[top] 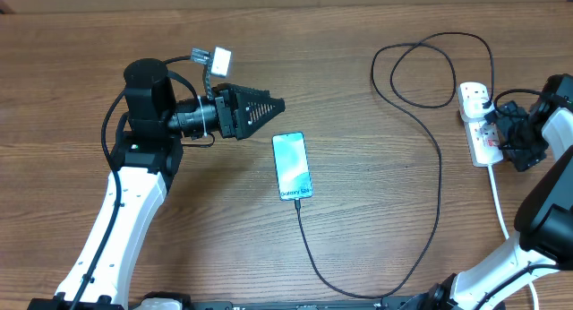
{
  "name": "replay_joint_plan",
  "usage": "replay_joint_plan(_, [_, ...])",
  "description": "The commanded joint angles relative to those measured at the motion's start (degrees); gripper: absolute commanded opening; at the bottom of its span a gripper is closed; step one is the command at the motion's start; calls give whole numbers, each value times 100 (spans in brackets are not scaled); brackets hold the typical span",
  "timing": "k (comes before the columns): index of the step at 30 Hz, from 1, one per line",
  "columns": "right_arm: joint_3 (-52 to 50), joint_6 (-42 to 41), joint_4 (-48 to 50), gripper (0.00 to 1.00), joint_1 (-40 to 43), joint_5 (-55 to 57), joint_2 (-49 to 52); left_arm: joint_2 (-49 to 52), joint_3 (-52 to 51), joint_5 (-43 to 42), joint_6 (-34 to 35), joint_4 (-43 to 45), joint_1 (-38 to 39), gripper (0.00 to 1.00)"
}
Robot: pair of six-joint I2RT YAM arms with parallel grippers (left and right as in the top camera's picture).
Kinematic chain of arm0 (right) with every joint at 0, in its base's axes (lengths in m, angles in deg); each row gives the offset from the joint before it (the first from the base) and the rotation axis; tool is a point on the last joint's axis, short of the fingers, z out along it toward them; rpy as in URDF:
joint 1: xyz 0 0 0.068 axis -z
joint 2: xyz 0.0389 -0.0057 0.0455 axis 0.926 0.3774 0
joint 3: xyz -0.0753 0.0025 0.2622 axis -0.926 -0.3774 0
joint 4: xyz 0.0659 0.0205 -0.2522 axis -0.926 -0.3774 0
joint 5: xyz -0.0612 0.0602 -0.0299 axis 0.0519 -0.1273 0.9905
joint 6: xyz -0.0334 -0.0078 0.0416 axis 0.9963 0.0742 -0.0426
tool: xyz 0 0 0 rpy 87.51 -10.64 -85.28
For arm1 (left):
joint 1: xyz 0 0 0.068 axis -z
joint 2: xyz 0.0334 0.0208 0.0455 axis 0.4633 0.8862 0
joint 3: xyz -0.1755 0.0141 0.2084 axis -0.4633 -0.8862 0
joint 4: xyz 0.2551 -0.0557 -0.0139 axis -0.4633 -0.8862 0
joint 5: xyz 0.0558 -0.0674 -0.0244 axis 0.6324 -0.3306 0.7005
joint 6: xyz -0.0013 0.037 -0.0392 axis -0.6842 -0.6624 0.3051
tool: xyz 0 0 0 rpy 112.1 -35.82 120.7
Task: Plug charger to phone and switch on socket
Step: 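Press down the power strip's orange switch with the right gripper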
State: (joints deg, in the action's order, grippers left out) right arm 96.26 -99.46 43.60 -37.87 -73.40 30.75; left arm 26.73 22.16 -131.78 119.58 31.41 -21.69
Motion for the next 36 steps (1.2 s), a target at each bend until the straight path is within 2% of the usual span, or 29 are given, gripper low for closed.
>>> replay_joint_plan(1, [-101,267,-111,100,-74,-212,179,-98,149,-79,-94,20,2,99])
replay_joint_plan(16, [-101,284,-142,100,-74,-205,179,-98,149,-79,-94,20,2,100])
replay_joint_plan(20, [-92,570,-313,100,-57,-197,179,-98,146,-79,-94,20,2,100])
replay_joint_plan(32, [734,610,-1537,100,199,-107,177,-98,146,-79,-94,20,2,100])
replay_joint_plan(36, [774,1117,-1491,100,116,-570,157,-98,146,-79,-94,20,2,100])
